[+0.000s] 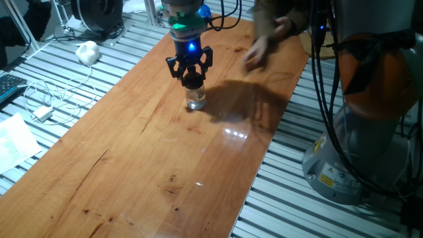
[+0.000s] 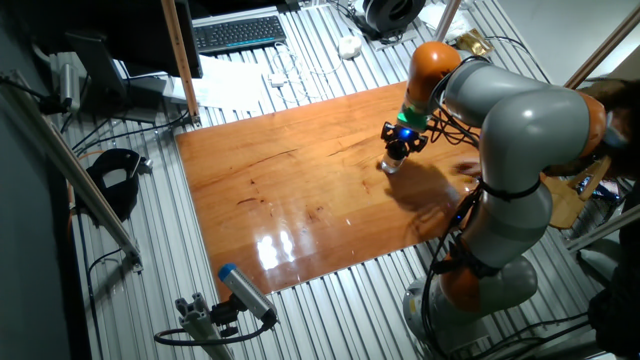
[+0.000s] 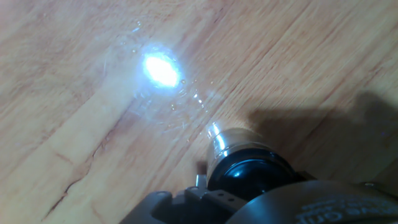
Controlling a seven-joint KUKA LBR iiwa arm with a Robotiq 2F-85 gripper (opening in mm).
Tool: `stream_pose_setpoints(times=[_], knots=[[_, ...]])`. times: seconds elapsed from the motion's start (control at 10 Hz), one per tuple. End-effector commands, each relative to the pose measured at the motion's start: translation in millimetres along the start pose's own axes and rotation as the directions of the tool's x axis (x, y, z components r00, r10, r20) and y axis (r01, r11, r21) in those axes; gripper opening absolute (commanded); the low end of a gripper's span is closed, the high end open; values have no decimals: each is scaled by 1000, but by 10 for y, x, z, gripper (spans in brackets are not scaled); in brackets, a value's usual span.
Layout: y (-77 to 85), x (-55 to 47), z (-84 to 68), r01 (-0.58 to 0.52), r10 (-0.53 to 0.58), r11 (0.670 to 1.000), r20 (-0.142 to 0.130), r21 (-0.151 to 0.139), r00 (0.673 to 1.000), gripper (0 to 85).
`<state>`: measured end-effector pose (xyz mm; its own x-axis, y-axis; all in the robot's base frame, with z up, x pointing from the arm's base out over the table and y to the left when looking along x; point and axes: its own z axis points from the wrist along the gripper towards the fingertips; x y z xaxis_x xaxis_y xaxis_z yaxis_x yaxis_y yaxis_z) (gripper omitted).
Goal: Unscrew the lid from the jar
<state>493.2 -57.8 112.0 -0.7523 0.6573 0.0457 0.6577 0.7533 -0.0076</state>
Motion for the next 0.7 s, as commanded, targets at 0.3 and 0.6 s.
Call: stream_pose_setpoints(times=[0.3, 0.6], knots=[[4, -1, 1, 69, -69, 998, -5, 2, 998, 170], [17, -4, 16, 68, -68, 998, -13, -9, 998, 170]])
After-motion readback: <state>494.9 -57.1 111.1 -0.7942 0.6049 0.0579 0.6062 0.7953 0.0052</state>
